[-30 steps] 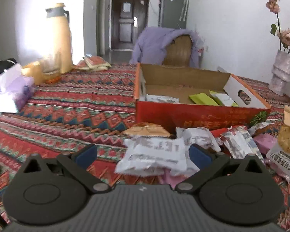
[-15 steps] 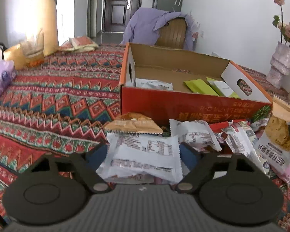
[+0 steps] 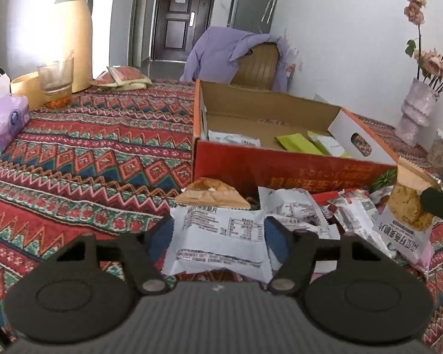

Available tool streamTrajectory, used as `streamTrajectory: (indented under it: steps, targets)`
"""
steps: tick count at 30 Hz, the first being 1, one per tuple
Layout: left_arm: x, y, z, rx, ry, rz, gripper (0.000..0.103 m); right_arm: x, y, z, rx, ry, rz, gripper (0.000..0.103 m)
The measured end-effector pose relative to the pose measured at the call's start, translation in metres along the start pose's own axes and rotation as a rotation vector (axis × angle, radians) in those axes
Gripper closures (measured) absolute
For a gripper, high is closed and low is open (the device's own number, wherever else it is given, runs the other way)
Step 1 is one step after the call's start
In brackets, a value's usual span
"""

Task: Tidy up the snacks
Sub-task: 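Carry both white packets over the open box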

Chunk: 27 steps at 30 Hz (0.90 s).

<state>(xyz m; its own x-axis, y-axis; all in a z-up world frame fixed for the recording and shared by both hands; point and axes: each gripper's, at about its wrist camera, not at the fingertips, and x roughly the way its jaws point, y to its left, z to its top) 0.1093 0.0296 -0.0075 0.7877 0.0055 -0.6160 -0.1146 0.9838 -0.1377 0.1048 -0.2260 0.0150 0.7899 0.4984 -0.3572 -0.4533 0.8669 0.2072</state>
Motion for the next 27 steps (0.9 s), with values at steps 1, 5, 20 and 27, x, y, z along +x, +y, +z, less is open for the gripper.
streamTrajectory:
  steps: [1,5,20,27]
  targets:
    - [-0.003,0.000,0.000,0.001,-0.007,-0.002,0.034,-0.001,0.000,0.000,0.000,-0.001,-0.001,0.087]
    - [-0.014,0.002,0.002,0.001,-0.029,-0.011,0.034,-0.004,0.002,0.000,0.000,-0.006,-0.003,0.087]
    - [-0.040,-0.020,0.029,0.035,-0.123,-0.048,0.034,-0.006,0.005,0.019,-0.006,-0.059,-0.007,0.087]
    - [-0.033,-0.040,0.054,0.054,-0.157,-0.055,0.034,0.005,0.000,0.040,-0.002,-0.097,-0.013,0.087]
